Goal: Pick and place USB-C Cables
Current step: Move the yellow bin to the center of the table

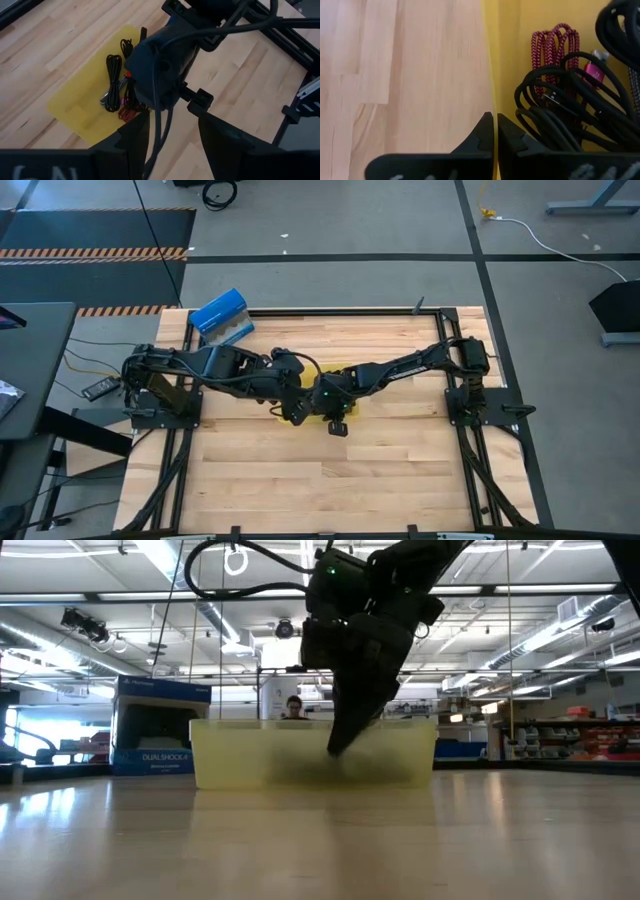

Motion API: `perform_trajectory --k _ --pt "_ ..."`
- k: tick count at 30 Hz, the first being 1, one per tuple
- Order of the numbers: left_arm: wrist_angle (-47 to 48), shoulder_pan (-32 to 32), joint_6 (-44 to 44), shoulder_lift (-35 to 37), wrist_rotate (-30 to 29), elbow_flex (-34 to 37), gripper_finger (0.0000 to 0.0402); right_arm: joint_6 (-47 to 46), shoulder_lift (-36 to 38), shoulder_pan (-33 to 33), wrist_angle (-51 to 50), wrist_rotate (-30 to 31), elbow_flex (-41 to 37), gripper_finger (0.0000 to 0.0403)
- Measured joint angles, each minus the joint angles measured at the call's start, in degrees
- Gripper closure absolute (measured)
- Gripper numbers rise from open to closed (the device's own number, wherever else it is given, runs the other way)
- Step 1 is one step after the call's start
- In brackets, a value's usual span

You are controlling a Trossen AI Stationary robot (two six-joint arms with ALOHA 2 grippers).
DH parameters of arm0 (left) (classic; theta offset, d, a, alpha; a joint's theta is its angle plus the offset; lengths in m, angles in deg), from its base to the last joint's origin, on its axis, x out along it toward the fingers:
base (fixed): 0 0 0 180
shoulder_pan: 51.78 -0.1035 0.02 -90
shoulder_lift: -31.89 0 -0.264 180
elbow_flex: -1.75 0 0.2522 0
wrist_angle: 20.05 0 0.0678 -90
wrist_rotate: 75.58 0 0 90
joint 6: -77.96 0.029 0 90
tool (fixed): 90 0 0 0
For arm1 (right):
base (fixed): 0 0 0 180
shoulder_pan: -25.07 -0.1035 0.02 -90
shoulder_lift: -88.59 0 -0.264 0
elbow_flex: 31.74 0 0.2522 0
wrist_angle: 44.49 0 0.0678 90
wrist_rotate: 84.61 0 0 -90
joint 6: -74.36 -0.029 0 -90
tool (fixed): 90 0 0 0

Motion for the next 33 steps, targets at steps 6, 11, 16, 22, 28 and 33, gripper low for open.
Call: perform_trajectory --k 6,11,16,22,28,33 --pt "0.03 -0.02 0.64 0.00 -0.14 0.00 0.0225 -0.46 0.21 1.37 -3.89 -0.02 0.00 0.0399" --pt "0.01 -0.04 0.64 0.00 -0.42 0.02 0.0225 -2.51 0.22 1.78 -4.88 0.50 -0.03 0.0399" --pt "0.01 -0.04 0.43 0.00 -0.79 0.01 0.0225 -3.60 0.15 1.88 -4.99 0.72 -0.11 0.0398" --pt "-0.04 -0.07 0.10 0.00 -1.21 0.02 0.0225 -4.59 0.11 1.90 -5.23 0.74 -0.13 0.0398" --pt "-0.08 -0.07 -0.02 0.00 -1.23 0.01 0.0225 -4.48 0.09 1.90 -5.23 0.66 -0.17 0.0398" --pt "-0.10 -0.07 -0.15 0.00 -1.25 0.02 0.0225 -4.58 0.04 1.89 -5.20 0.57 -0.21 0.0393"
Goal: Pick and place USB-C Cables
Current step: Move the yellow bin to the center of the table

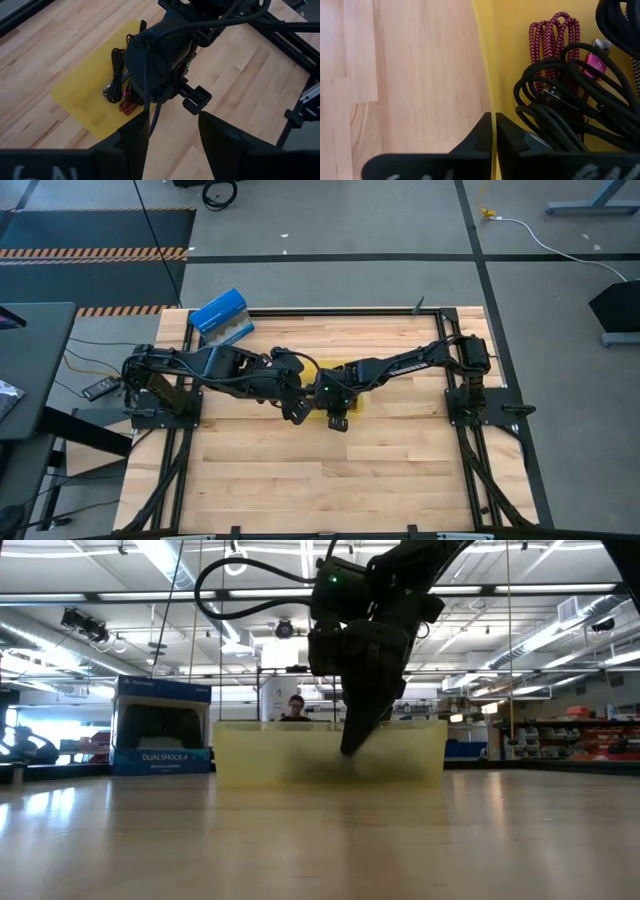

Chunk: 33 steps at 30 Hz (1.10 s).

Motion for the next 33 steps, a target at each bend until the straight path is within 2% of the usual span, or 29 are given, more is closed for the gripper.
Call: perform_trajectory --k 16,33 --pt "-0.15 0.00 -0.30 0.00 -1.47 -0.01 0.0225 -0.88 1.81 0.12 -1.34 -0.39 -0.45 0.0317" --pt "-0.15 0.00 -0.31 0.00 -2.36 0.00 0.0225 -3.14 2.09 -1.28 -1.45 -2.77 -0.21 0.0302"
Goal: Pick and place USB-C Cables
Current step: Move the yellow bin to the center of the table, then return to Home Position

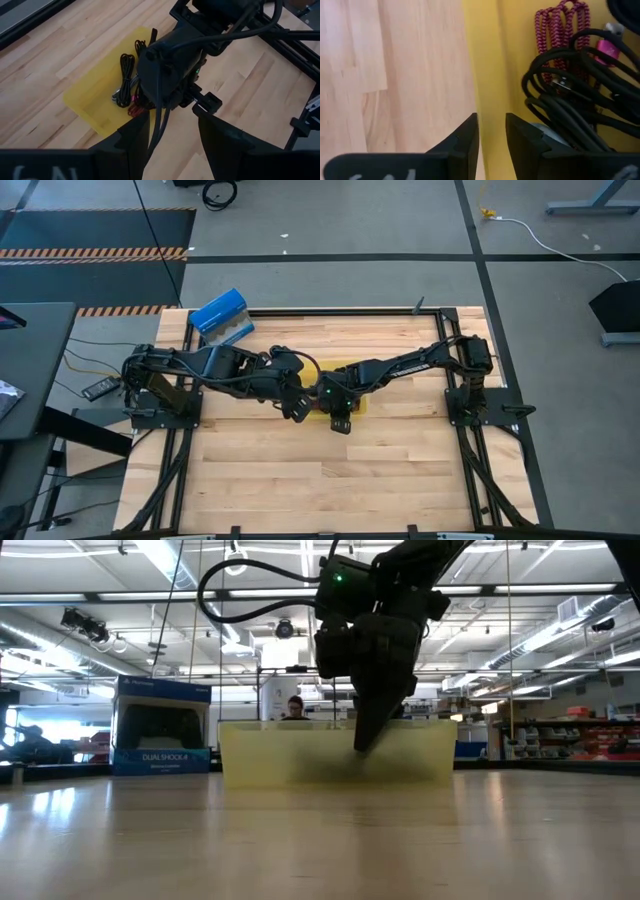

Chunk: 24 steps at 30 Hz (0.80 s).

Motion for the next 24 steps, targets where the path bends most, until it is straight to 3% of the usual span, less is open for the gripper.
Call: perform_trajectory --k 15,24 --pt "0.00 0.94 -0.02 0.00 -0.17 0.00 0.0225 -0.78 0.07 -0.24 2.49 -0.36 0.09 0.0295" --pt "-0.01 0.96 0.23 0.00 -0.69 -0.02 0.0225 -1.56 1.28 -0.24 1.42 0.27 0.15 0.0216"
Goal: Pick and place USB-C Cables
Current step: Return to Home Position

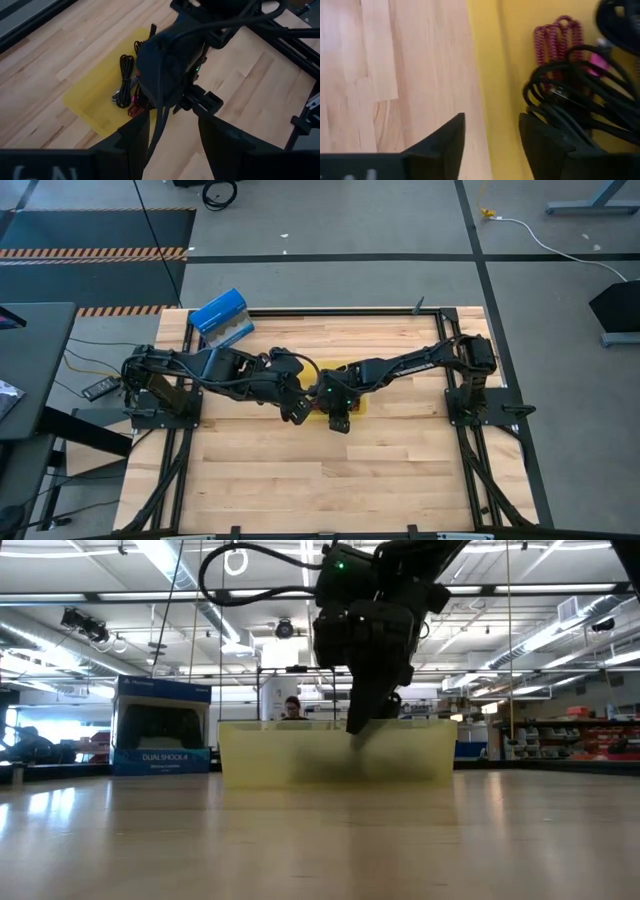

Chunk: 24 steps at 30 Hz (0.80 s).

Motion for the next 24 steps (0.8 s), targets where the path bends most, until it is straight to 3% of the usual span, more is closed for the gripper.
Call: perform_trajectory --k 6,13,19,24 --pt "-0.01 -0.13 0.81 0.02 -0.64 -0.01 0.0225 0.38 3.47 0.42 -1.82 2.33 0.00 0.0169" --pt "-1.44 0.14 3.25 0.02 -5.89 0.01 0.0225 0.32 8.75 0.35 -7.52 1.91 0.00 0.0160" --pt "-7.95 0.66 13.57 0.02 -5.70 0.01 0.0225 -0.08 17.21 0.24 -14.81 2.49 -0.02 0.0169" --pt "-13.06 0.55 24.81 0.02 -5.73 0.00 0.0225 -1.71 26.06 0.29 -19.63 6.58 -0.02 0.0177"
